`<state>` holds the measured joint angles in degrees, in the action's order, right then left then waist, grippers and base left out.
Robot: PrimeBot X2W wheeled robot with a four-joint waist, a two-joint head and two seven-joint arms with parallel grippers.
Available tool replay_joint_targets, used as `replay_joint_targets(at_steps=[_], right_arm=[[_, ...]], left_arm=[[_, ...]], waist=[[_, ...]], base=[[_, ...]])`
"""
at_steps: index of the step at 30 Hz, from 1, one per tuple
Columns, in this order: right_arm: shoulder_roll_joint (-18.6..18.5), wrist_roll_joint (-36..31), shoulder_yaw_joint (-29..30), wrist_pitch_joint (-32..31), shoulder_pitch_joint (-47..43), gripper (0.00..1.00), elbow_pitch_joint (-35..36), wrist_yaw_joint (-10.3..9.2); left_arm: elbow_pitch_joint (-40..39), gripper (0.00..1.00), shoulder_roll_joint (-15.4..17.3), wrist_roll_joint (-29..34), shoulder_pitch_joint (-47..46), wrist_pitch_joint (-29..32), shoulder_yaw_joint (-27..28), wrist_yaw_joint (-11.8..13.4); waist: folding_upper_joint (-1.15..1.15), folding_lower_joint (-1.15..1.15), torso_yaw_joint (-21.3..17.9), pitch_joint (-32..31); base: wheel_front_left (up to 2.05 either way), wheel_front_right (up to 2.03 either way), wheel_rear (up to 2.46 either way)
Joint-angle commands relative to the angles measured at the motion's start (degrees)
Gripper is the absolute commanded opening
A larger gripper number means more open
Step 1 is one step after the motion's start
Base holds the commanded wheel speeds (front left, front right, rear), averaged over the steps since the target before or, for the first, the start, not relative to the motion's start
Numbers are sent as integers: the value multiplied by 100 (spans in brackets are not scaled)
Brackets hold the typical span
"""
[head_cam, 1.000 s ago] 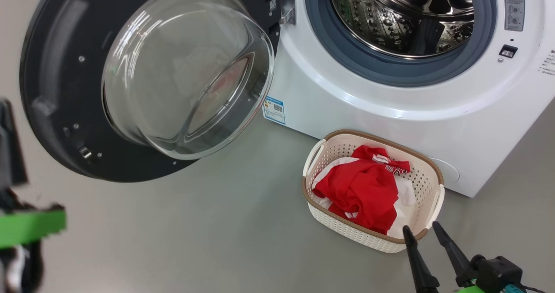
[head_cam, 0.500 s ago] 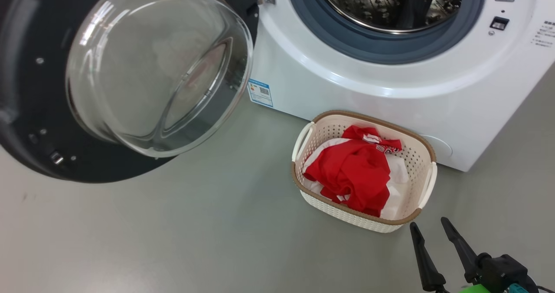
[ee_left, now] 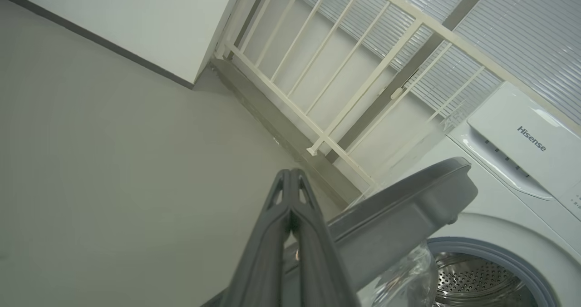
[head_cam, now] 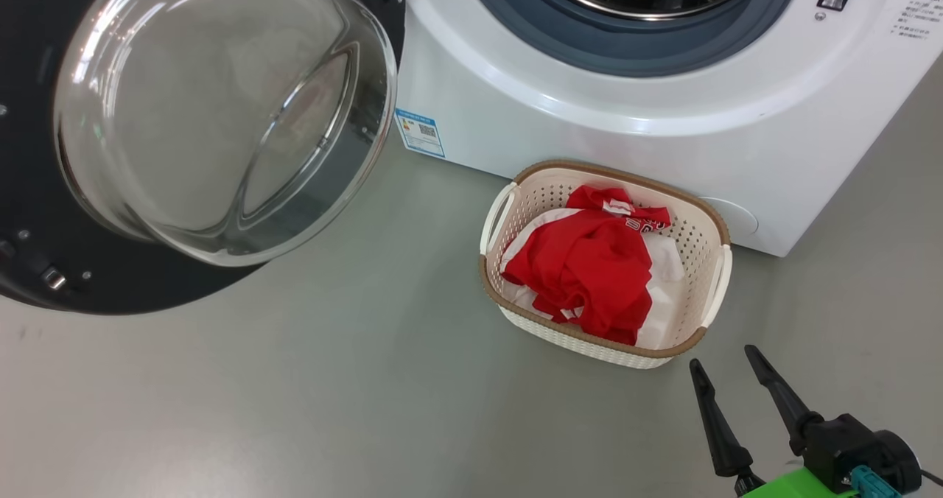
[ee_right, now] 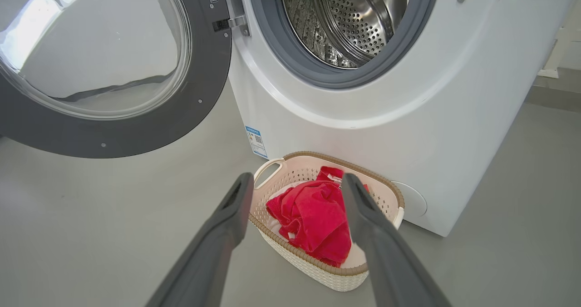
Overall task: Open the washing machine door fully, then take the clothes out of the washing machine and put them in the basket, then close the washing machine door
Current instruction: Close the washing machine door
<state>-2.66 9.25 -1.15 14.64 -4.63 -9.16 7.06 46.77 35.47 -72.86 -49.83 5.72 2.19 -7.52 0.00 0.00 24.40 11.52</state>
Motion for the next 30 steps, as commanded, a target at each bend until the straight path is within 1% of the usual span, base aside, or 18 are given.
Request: replay_joint_targets(at_steps=[1, 3, 7, 17, 21, 25, 30], right_arm=[[-62, -96, -174, 36, 179, 100, 160, 43], [-80, -124, -195, 36, 199, 100, 163, 43], [-105, -159, -231, 36, 215, 100, 185, 43], [-151, -233, -257, 36, 245, 100, 215, 43], [-141, -229, -245, 36, 222, 100, 211, 43], [-118, -208, -231, 36, 173, 100, 206, 43], [-88, -173, -243, 36, 129, 100, 193, 43]], left_arm=[[-11, 0, 537, -175, -223, 231, 129, 4], [81, 0, 610, -371, -230, 542, 48, 4], [143, 0, 739, -517, -158, 915, -218, 4], [272, 0, 851, -927, -44, 1365, -505, 3], [81, 0, 861, -1139, 103, 1733, -619, 3], [-317, 0, 883, -1303, 270, 2056, -746, 3], [-695, 0, 949, -1463, 440, 2293, -806, 3]], waist=[[0, 0, -20, 34], [0, 0, -45, 54], [0, 0, -88, 107], [0, 0, -184, 224], [0, 0, -190, 193], [0, 0, -175, 100], [0, 0, -181, -36]], base=[[0, 0, 0], [0, 0, 0], [0, 0, 0], [0, 0, 0], [0, 0, 0], [0, 0, 0], [0, 0, 0]])
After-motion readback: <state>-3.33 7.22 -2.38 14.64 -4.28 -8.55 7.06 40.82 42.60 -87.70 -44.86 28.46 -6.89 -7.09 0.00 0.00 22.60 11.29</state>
